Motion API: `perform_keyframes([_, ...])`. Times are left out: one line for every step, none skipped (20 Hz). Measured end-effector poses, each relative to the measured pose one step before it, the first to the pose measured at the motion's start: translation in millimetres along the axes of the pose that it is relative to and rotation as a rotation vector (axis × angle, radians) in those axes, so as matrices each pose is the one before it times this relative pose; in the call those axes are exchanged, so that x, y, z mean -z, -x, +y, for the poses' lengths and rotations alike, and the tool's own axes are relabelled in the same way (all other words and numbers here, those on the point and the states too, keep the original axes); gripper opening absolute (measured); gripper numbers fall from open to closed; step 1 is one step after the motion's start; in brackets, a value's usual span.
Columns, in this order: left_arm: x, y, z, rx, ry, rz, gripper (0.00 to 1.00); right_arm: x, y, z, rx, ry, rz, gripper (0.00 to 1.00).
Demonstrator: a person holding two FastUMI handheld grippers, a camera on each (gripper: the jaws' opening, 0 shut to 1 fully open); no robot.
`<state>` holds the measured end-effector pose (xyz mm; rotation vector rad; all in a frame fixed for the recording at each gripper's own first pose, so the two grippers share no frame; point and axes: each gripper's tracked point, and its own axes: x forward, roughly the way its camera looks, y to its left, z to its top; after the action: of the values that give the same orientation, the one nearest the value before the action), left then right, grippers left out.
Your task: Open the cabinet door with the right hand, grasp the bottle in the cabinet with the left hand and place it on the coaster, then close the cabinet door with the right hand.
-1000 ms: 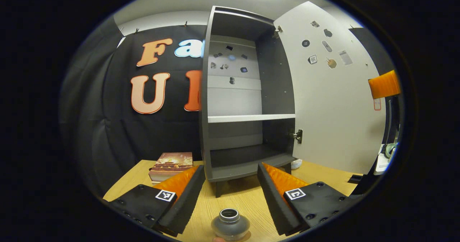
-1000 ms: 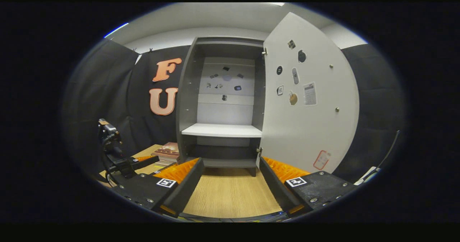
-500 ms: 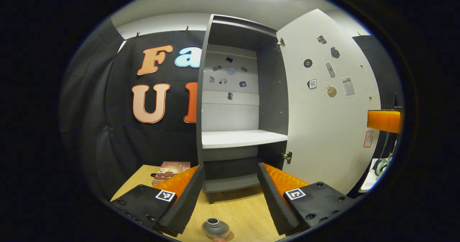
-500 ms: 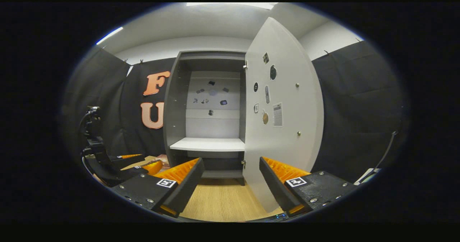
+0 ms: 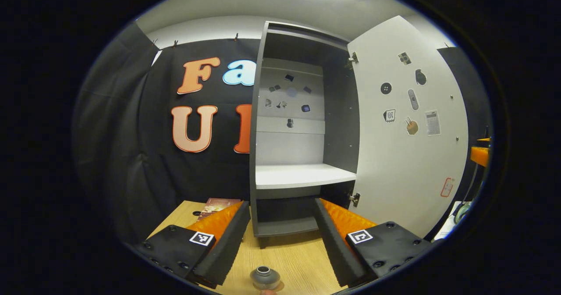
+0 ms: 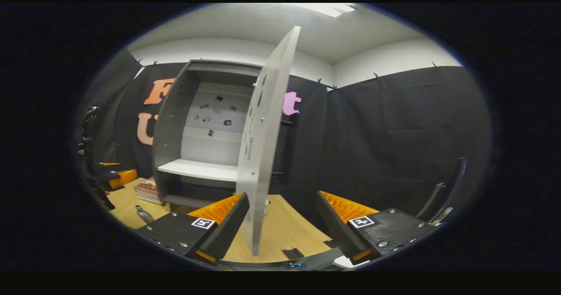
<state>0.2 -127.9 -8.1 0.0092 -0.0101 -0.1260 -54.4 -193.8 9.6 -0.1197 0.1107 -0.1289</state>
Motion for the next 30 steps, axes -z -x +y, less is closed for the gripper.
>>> perform_keyframes([-3.51, 0.79, 1.91, -0.01051, -0.00389, -0.00189, 0.95, -3.74, -12.25, -5.91, 0.01301, 0.00283, 0.00207, 0.95])
perform_keyframes([-3.43, 1.75, 0.74, -0.01002, -0.00473, 0.00089, 0.95, -0.16, -4.96, -3.86, -0.00491, -0.00515, 0.00319, 0.95])
perform_keyframes([-3.41, 2.58, 1.29, -0.00729, -0.00107, -0.00273, 0.95, 0.0, -5.51, -0.69, -0.01444, -0.00969, 0.00063, 0.95])
perform_keyframes([-3.21, 2.16, 0.28, -0.0059, -0.00008, 0.00002, 0.95, -1.12, -5.81, 1.01, -0.01637, -0.00753, -0.0022, 0.95])
perform_keyframes([-2.28, 1.9, 1.35, -0.00819, 0.00076, -0.00218, 0.95, -1.13, -4.15, 2.55, -0.02053, -0.00969, -0.00206, 0.95])
perform_keyframes([-1.87, 3.58, 1.66, -0.00915, 0.0001, -0.00097, 0.95, -0.26, -1.96, 4.6, -0.02845, -0.01118, -0.00021, 0.95])
perform_keyframes([-2.32, 2.4, 2.16, -0.01181, 0.00251, -0.00257, 0.95, -0.89, -0.67, 4.56, -0.02921, -0.01636, -0.00364, 0.95])
perform_keyframes([-1.45, 3.3, 2.29, -0.00801, 0.00328, -0.00069, 0.95, -0.56, -0.01, 2.73, -0.02369, -0.01325, -0.00401, 0.95])
perform_keyframes([-0.8, 2.92, 2.97, -0.00998, 0.00509, -0.0037, 0.95, 0.48, -0.39, 2.27, -0.01636, -0.01634, 0.00331, 0.93])
perform_keyframes([-0.57, 2.5, 2.9, -0.00944, 0.00173, 0.00043, 0.95, 1.03, -0.14, 4.11, -0.02037, -0.01914, 0.00497, 0.91])
perform_keyframes([1.08, 2.2, 4.22, -0.00916, -0.00081, 0.00395, 0.95, 1.21, 1.26, 7.09, -0.02029, -0.02907, 0.00806, 0.9])
perform_keyframes([-0.62, 1.84, 4.45, -0.0077, -0.00194, 0.00026, 0.95, 0.07, -0.4, 6.78, -0.02244, -0.02864, 0.00577, 0.9])
perform_keyframes([-1.38, 1.94, 3.82, -0.00636, -0.00136, -0.0026, 0.95, 0.91, 0.81, 10.84, -0.03065, -0.02755, 0.00586, 0.89])
perform_keyframes([-1.21, 1.26, 3.44, -0.00767, -0.00106, -0.00311, 0.95, 6.89, 10.08, 9.55, -0.0352, -0.0253, 0.00686, 0.88])
perform_keyframes([-2.12, 0.54, 3.39, -0.00414, 0.00124, -0.00531, 0.95, 0.68, -1.04, 13.83, -0.03341, -0.01632, 0.00593, 0.89])
perform_keyframes([-1.3, 1.17, 2.26, -0.00167, 0.0038, -0.00627, 0.95, -0.53, -3.74, 15.26, -0.02954, -0.00611, 0.00292, 0.89])
perform_keyframes([-0.97, -0.22, 2.91, 0.00009, 0.0036, -0.00434, 0.95, -0.76, -4.66, 13.59, -0.0224, 0.00558, -0.00223, 0.88])
perform_keyframes([-1.17, -0.61, 4.17, 0.00092, 0.0035, -0.00686, 0.95, 0.78, -3.7, 13.78, -0.02365, 0.01541, 0.00321, 0.88])
perform_keyframes([0.33, -0.64, 3.08, 0.00146, 0.00288, -0.00436, 0.95, -3.81, -12.65, 14.56, -0.01742, 0.01486, 0.00311, 0.87])
perform_keyframes([-0.12, -0.91, 3.6, 0.00276, 0.00561, -0.00379, 0.95, -0.77, -3.37, 11.59, -0.01311, 0.01484, -0.0016, 0.87])
perform_keyframes([0.35, -3.12, 3.93, 0.01033, 0.0082, -0.00266, 0.95, -1.3, -4.85, 11.96, -0.01184, 0.0123, -0.00484, 0.77])
perform_keyframes([-0.32, -4.0, 5.25, 0.00867, 0.00897, -0.00211, 0.95, -1.47, -7.17, 11.82, -0.0095, 0.01029, -0.0042, 0.86])
perform_keyframes([-0.01, -4.2, 6.46, 0.00922, 0.00651, -0.00016, 0.95, -4.02, -6.65, 10.8, -0.00638, 0.004, -0.00397, 0.75])
perform_keyframes([0.92, -5.51, 7.02, 0.00633, 0.00412, 0.00278, 0.95, -2.6, -7.32, 10.98, -0.00898, 0.00225, 0.00099, 0.83])
perform_keyframes([-0.64, -6.57, 7.63, 0.00805, 0.005, -0.00218, 0.95, -2.05, -7.7, 10.9, -0.00848, 0.00228, -0.00207, 0.8])
perform_keyframes([0.16, -5.91, 7.03, 0.00761, 0.00018, -0.0018, 0.95, -1.59, -8.92, 9.67, -0.00266, -0.00181, -0.00115, 0.78])
perform_keyframes([0.31, -6.57, 7.2, 0.00946, -0.00253, 0.00083, 0.95, 0.16, -6.9, 6.53, -0.00469, -0.00423, 0.00011, 0.76])
perform_keyframes([2.35, -5.48, 6.34, 0.01277, -0.00198, 0.00583, 0.95, 1.1, -8.91, 15.0, -0.00703, -0.00632, 0.00186, 0.75])
perform_keyframes([1.68, -5.68, 4.43, 0.01801, 0.00004, 0.00419, 0.94, -1.29, -7.8, 15.22, -0.01691, -0.015, -0.00181, 0.61])
perform_keyframes([0.65, -5.22, 5.03, 0.01733, 0.00037, 0.00228, 0.94, 2.67, -14.02, 16.24, -0.01264, -0.01758, 0.00244, 0.58])
